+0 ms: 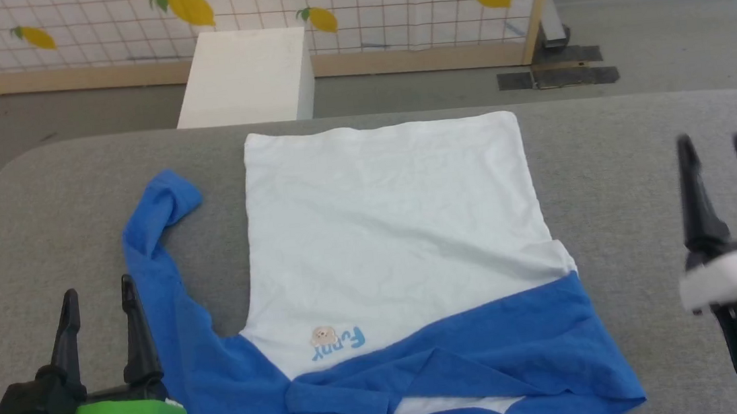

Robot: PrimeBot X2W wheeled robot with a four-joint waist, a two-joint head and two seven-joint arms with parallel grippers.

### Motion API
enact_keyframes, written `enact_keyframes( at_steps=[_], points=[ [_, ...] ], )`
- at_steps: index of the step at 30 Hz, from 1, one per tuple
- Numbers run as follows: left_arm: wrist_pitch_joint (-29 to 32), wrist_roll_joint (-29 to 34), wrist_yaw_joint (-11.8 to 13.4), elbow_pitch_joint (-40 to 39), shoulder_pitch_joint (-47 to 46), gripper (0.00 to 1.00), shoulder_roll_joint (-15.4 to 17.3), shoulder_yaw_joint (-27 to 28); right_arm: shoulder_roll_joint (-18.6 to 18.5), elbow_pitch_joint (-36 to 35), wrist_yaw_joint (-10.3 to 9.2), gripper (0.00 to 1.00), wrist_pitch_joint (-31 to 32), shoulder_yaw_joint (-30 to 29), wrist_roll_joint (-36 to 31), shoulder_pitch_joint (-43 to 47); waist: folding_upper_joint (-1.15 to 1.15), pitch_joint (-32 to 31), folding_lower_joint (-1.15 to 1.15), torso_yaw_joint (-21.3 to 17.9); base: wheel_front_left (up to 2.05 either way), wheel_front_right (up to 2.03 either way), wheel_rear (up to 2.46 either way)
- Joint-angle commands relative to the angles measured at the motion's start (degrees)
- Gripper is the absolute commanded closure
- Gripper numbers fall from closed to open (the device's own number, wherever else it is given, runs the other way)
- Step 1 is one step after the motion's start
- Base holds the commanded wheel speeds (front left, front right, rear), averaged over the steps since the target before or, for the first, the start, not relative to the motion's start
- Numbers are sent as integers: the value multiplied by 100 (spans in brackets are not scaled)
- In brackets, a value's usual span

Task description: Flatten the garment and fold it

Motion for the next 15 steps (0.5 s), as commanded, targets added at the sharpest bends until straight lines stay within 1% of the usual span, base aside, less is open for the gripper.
enact_keyframes(
  at_steps=[1, 6, 9, 12, 15],
  points=[
    [-22, 19, 35, 44, 16, 0, 24, -1, 26, -23, -8, 0, -201, -110, -89, 232, 0, -63, 0, -116, 0, 0, 0],
    [-22, -5, 52, 247, -30, 0, 11, -50, 37, 145, -8, 0, -517, -323, 138, 739, 0, -40, 0, -148, 0, 0, 0],
    [70, -77, 37, 492, -302, 0, 92, -97, 38, 173, -8, 0, -622, -447, 281, 826, 0, 70, 0, -109, 0, 0, 0],
    [422, -259, 1, 827, -920, 0, 350, -164, 39, 85, -8, 0, -647, -523, 300, 765, 0, 318, 0, -65, 0, 0, 0],
    [930, -470, -31, 1304, -1831, 0, 786, -318, 39, -110, -8, 0, -584, -525, 260, 590, 0, 707, 0, -63, 0, 0, 0]
  ],
)
